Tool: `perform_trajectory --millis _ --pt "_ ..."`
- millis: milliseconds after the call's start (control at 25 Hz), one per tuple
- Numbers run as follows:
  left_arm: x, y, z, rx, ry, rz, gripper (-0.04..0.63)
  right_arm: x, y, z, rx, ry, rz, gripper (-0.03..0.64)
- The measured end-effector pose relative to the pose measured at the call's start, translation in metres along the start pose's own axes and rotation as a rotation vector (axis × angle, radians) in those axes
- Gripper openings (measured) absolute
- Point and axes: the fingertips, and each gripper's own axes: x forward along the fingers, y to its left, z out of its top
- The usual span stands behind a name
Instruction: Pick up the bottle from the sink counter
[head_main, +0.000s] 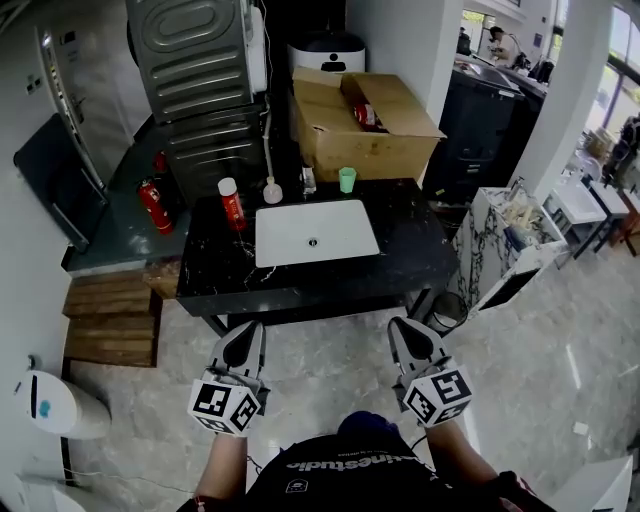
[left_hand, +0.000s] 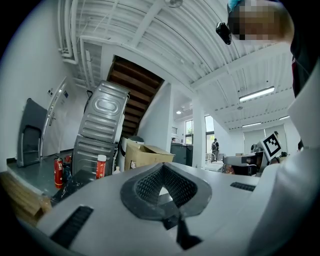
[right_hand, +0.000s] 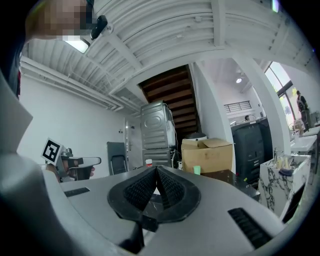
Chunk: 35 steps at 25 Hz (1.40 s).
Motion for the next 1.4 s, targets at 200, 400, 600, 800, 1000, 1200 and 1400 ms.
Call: perform_trajectory --millis 200,400,600,800,1000,1200,1400 --pt "0.020 0.014 -0.011 -0.015 0.016 -0.004 0.014 0.022 -0.010 -0.008 -0.005 0.029 0.005 0.038" --pt "0.068 0.035 -0.023 -0.018 0.028 0.009 0.014 0.073 -0.039 -0.009 -0.005 0.020 0.028 0.038" --pt "0.150 0.062 -0.031 0.005 0.048 0.032 0.014 0.147 -0.089 -0.003 0.010 0.003 0.078 0.038" --pt "0.247 0.085 -0.027 0.026 0.052 0.076 0.014 0.225 -0.141 0.010 0.036 0.003 0.149 0.038" --pt "0.324 0.095 -0.025 0.082 0.056 0.116 0.017 0.282 -0.174 0.022 0.020 0.001 0.232 0.038" --pt "0.367 0.128 -0.041 0.105 0.117 0.154 0.133 0.318 -0.192 0.014 0.060 0.025 0.247 0.038" --pt "0.406 0.178 -0.078 0.105 0.189 0.177 0.233 0.344 -0.203 0.007 0.083 0.048 0.223 0.038"
